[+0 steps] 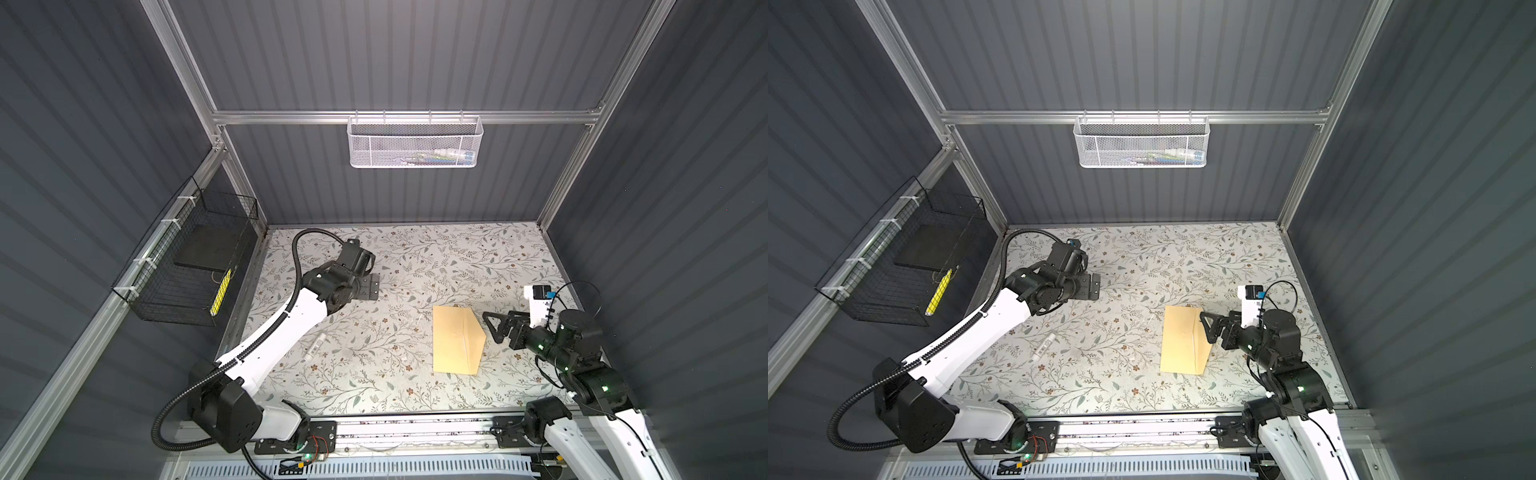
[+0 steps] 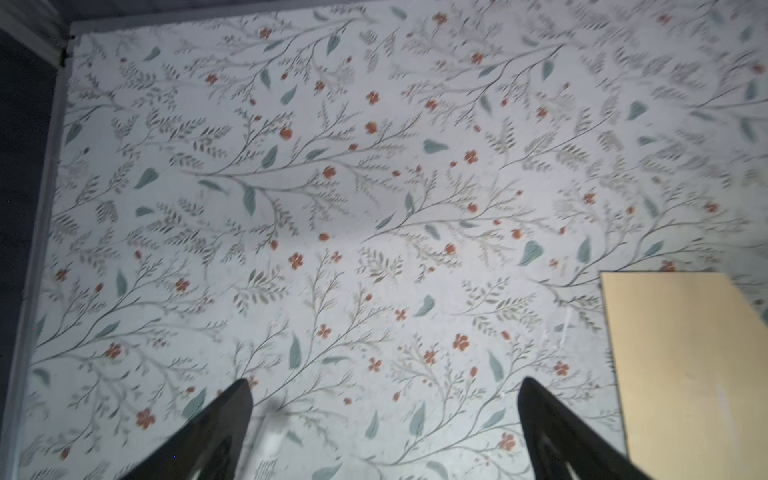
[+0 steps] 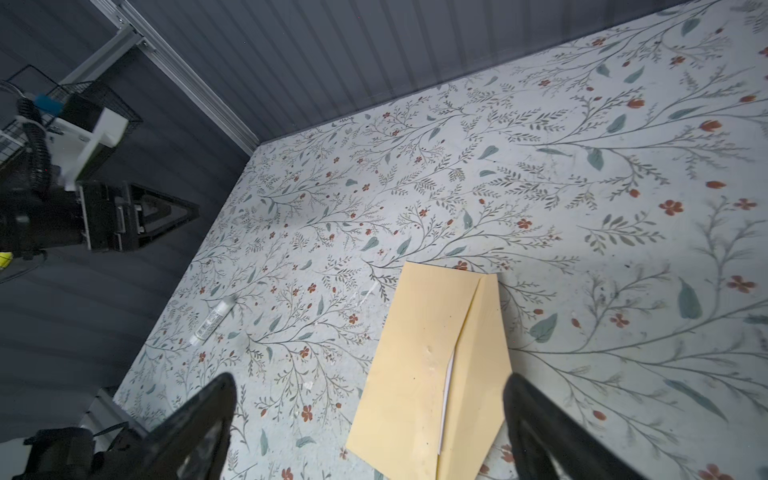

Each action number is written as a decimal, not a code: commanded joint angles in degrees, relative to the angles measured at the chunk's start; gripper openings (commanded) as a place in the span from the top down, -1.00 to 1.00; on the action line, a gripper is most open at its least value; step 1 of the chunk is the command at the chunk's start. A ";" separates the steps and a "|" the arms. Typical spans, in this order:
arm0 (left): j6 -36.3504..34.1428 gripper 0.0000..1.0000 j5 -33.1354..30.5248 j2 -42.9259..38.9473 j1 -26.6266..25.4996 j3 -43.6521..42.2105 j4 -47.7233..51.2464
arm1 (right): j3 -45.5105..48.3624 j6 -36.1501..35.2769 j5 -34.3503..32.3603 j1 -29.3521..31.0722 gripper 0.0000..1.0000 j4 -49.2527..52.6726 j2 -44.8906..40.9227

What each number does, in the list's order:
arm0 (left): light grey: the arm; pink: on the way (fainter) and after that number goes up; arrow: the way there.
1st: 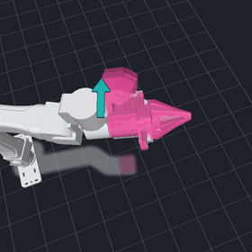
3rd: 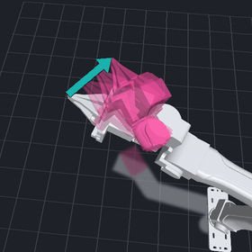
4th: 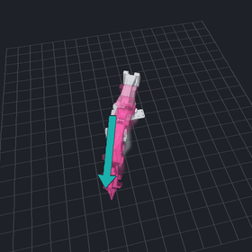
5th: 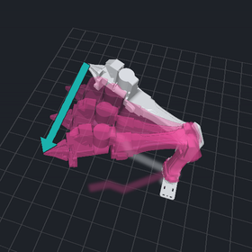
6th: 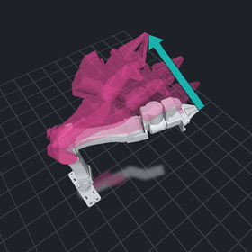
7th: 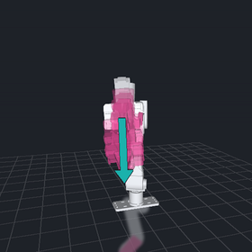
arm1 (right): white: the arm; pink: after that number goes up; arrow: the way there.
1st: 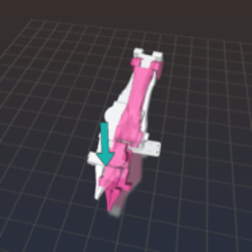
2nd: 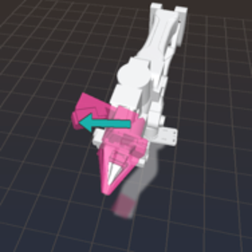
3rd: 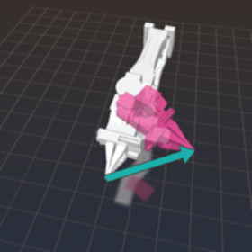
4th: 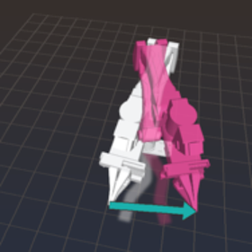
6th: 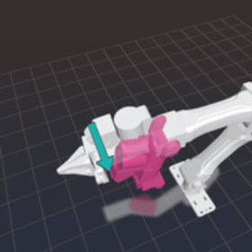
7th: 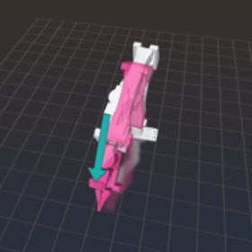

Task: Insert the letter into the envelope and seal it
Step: 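Release the envelope and move left gripper toward the white glue stick, then grasp the white glue stick with left gripper and lift it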

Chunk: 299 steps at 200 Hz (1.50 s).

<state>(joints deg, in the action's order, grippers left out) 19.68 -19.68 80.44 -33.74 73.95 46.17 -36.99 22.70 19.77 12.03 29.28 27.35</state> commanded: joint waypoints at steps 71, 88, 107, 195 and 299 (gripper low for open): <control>5.26 -0.97 -2.93 13.39 12.10 -4.93 12.31 | 2.89 4.96 6.59 -0.08 -0.98 -6.62 2.46; 5.65 -0.97 -1.20 12.69 14.40 -8.04 8.97 | 2.89 5.00 6.86 -0.08 -0.98 -6.65 2.69; 5.63 -0.92 1.43 12.69 16.83 -10.83 7.06 | 3.15 5.40 6.64 -0.15 -0.98 -6.68 2.71; 4.66 -0.81 5.97 12.81 21.25 -19.33 3.07 | 2.90 7.39 8.18 -0.08 -0.98 -10.20 5.07; 5.67 -0.30 14.71 11.31 21.34 -23.50 1.55 | 2.72 8.67 8.79 -0.08 -0.98 -11.05 7.15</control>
<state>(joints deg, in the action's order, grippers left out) 24.69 -9.32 91.81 -12.58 51.96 47.13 -34.13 30.85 27.90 12.03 19.68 34.24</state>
